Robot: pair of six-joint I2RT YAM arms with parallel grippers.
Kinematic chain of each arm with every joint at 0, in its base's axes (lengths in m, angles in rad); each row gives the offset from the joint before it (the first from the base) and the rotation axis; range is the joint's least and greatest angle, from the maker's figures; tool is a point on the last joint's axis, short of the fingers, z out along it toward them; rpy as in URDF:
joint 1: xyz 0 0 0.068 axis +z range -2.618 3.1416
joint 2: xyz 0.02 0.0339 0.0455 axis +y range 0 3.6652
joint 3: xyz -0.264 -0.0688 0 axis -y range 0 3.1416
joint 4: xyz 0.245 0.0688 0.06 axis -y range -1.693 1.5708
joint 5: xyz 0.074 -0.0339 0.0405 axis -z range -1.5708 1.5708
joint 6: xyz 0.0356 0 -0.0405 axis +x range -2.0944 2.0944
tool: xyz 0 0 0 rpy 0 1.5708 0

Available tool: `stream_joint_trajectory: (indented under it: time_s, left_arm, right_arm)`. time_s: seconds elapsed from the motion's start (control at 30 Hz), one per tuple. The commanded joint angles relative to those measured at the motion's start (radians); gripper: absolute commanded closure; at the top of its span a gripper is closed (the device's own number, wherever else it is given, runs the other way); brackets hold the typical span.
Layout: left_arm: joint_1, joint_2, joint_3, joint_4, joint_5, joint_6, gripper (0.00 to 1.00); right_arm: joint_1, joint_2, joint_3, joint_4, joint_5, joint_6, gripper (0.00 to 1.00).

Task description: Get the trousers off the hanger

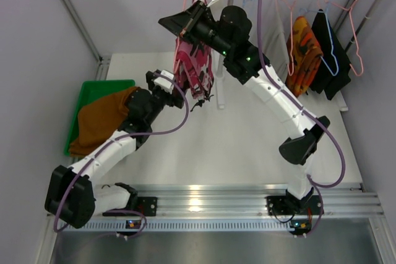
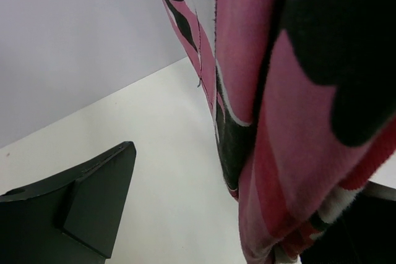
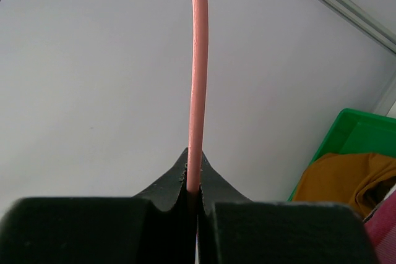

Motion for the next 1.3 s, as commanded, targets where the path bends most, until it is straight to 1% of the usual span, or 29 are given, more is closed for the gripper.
stream_joint_trajectory:
  time_s: [0.0, 0.07, 0.13, 0.23, 0.27, 0.5, 0.77, 1.17, 1.27]
  left_arm:
    - [-0.030, -0.022, -0.005, 0.089, -0.023, 0.015, 0.01]
    - [-0.050, -0.016, -0.003, 0.098, -0.027, 0.041, 0.01]
    - [-0.073, -0.011, 0.001, 0.101, -0.078, 0.057, 0.01]
    - [-0.098, 0.001, 0.013, 0.109, -0.105, 0.081, 0.01]
    - [-0.102, 0.008, 0.016, 0.112, -0.134, 0.090, 0.01]
    - [-0.125, 0.019, 0.072, 0.072, -0.242, 0.081, 0.01]
    - [-0.136, 0.018, 0.122, 0.092, -0.280, 0.078, 0.01]
    - [-0.136, 0.030, 0.214, 0.147, -0.285, 0.118, 0.01]
    - [-0.136, 0.030, 0.234, 0.151, -0.277, 0.123, 0.03]
  right_arm:
    - [0.017, -0.049, 0.092, 0.115, 0.015, -0.003, 1.00]
    - [0.017, -0.046, 0.092, 0.112, 0.021, 0.006, 1.00]
    - [0.017, -0.041, 0.095, 0.117, 0.025, 0.007, 1.00]
    - [0.017, -0.034, 0.108, 0.118, 0.030, 0.009, 1.00]
    - [0.017, -0.034, 0.109, 0.117, 0.030, 0.010, 1.00]
    - [0.023, -0.020, 0.121, 0.103, 0.053, 0.017, 1.00]
    - [0.024, -0.023, 0.098, 0.097, 0.041, 0.021, 1.00]
    - [0.032, -0.046, 0.051, 0.101, 0.002, 0.030, 1.00]
    - [0.033, -0.055, 0.037, 0.104, -0.008, 0.032, 1.00]
